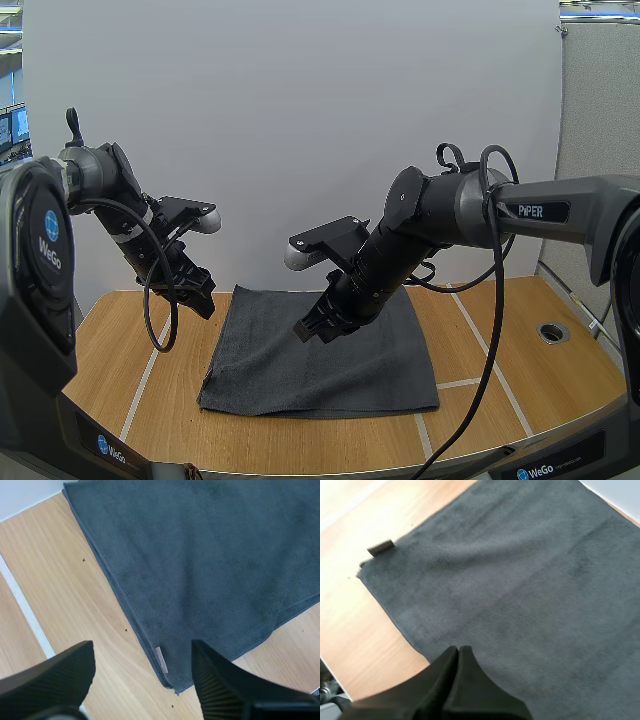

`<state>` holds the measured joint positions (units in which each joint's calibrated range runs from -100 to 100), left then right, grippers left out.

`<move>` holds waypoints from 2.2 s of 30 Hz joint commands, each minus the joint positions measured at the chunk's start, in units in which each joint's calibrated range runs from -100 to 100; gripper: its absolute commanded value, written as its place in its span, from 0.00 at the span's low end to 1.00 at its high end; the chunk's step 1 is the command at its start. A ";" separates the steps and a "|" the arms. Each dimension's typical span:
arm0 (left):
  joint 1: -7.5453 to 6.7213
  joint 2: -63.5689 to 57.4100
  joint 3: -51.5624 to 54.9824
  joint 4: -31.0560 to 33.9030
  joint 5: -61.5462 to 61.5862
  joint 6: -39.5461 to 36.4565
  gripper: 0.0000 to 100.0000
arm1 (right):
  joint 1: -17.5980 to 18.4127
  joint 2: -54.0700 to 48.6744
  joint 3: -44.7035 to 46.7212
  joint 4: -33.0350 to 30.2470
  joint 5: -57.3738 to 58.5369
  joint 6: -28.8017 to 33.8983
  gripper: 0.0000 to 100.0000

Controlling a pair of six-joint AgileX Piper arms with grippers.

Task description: Fold the towel

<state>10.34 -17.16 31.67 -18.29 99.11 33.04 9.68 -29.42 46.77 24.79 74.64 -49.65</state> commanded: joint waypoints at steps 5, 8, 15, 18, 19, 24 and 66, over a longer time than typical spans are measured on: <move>0.00 -0.57 -0.35 -6.27 -0.62 4.90 0.00 | 0.11 -0.44 -0.47 -8.55 -0.76 3.99 0.00; -0.16 0.08 -0.35 -7.93 -4.20 6.81 0.00 | 0.11 -0.44 -0.47 -9.43 0.02 3.99 0.00; -4.04 12.30 -0.35 -5.24 -12.88 6.72 0.00 | -0.14 -0.34 -0.33 -12.64 2.40 5.07 0.00; -5.73 15.78 -0.35 -5.35 -16.75 6.82 0.00 | -1.66 -0.34 -0.33 -13.54 3.84 5.07 0.00; -6.30 16.77 -0.35 -5.35 -17.75 6.94 0.00 | -2.14 -0.15 -0.33 -14.08 4.54 4.97 0.00; -8.67 21.09 -1.16 -5.20 -24.65 7.03 0.00 | -5.71 3.56 -0.33 -14.12 10.22 2.89 0.00; -9.29 40.92 -9.50 -3.69 -36.76 6.59 0.00 | -7.40 21.90 6.98 -9.25 -4.90 -3.30 0.00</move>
<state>1.21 22.83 22.48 -22.54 63.98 39.81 2.50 -8.83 52.97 15.78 70.07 -51.94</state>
